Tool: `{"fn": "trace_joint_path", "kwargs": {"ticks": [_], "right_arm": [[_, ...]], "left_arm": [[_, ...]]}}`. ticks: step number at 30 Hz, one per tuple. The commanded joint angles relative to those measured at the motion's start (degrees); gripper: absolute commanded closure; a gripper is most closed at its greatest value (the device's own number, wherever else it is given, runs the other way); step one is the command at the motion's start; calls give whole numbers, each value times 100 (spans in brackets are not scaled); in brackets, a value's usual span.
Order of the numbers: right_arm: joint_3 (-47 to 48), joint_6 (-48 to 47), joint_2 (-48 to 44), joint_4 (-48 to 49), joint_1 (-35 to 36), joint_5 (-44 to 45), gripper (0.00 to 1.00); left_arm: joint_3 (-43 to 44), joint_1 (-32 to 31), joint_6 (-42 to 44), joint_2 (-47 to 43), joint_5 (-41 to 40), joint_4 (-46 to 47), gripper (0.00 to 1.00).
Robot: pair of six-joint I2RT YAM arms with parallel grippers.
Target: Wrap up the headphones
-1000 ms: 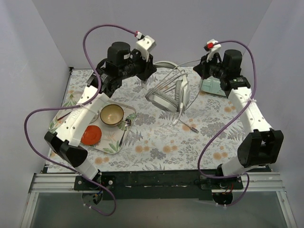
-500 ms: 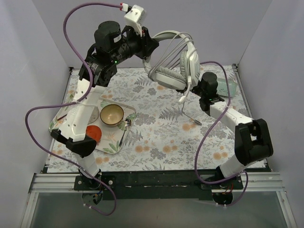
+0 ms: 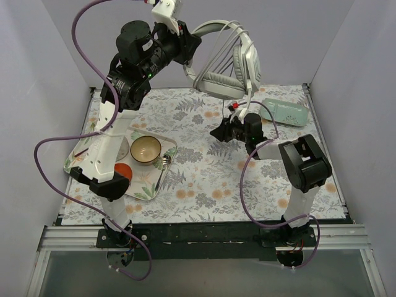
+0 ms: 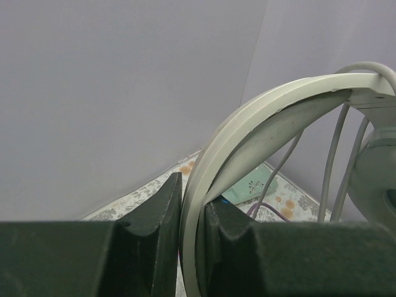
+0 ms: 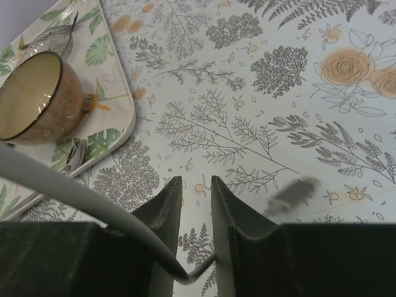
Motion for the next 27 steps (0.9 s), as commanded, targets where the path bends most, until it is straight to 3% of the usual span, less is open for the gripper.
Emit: {"fn": "trace_joint_path", "kwargs": {"ticks": [1,5,6,9,15,17,20,24,27], "right_arm": [[-16,168,228,709,81,90,68],[37,256,413,623,151,239,81],[81,265,448,500,178,292,89],[475,142,589,-290,467,538,98],[1785,-376,1028,-2529,1179,1065,99],[2058,-647,941,-2997,1390,1406,99],[2112,-903,617,-3683,1645,1793,99],[2111,-1377,150,-4509,2278,2278,99],[2111,-1475,-228,-4949,2637,2454,99]], "left_arm": [[237,17,-184,-234,-200,416,100],[228,17,-350,-216,-366,451,100],[228,25,-447,-216,-410,451,100],[298,52,-816,-111,-569,530,100],[904,254,-1748,241,-569,600,100],[966,254,-1696,329,-1067,758,100],[625,254,-969,425,-1674,1363,100],[-236,254,578,680,-3097,3099,100],[-966,254,1756,847,-3433,4339,100]]}}
